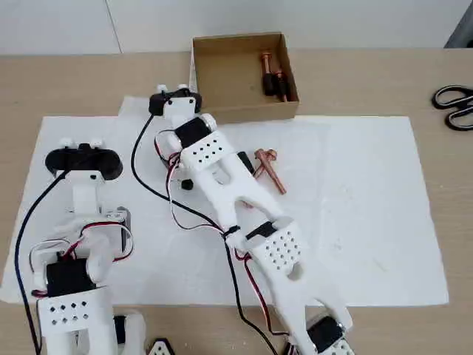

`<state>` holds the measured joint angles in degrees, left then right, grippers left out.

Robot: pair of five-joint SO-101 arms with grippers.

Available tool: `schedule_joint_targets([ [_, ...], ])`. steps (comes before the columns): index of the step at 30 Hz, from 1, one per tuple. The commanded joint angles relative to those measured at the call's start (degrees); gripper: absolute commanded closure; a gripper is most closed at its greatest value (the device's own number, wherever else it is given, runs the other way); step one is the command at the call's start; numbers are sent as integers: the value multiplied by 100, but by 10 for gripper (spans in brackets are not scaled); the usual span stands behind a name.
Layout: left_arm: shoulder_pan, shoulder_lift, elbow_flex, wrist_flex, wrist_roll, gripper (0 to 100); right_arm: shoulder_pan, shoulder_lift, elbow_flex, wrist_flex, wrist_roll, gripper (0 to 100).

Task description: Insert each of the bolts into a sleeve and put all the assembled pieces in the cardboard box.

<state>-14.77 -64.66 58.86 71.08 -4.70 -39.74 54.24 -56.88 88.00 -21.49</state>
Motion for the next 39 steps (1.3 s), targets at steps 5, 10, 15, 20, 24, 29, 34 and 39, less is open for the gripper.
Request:
schedule_joint_targets([
  [5, 26, -62, -31, -114, 9, 887, -22, -13, -9, -66, -35, 773],
  [10, 35, -62, -22, -114, 9, 887, -22, -4, -9, -75, -44, 799],
  [15, 35, -62, -22, -114, 9, 887, 4, 4, -9, -295, -35, 929],
  [20, 35, -62, -22, -114, 9, 887, -4, 4, -9, -312, -26, 920],
  [24, 35, -62, -22, -114, 9, 887, 4, -4, -9, -268, -26, 920],
  [29, 35, -62, -22, -114, 9, 887, 4, -154, -9, -215, 26, 920],
  [34, 18, -62, -22, -114, 9, 887, -22, -1095, -18, 567, 466, 920],
  [39, 35, -62, -22, -114, 9, 887, 198, -2018, 18, 1007, 677, 920],
])
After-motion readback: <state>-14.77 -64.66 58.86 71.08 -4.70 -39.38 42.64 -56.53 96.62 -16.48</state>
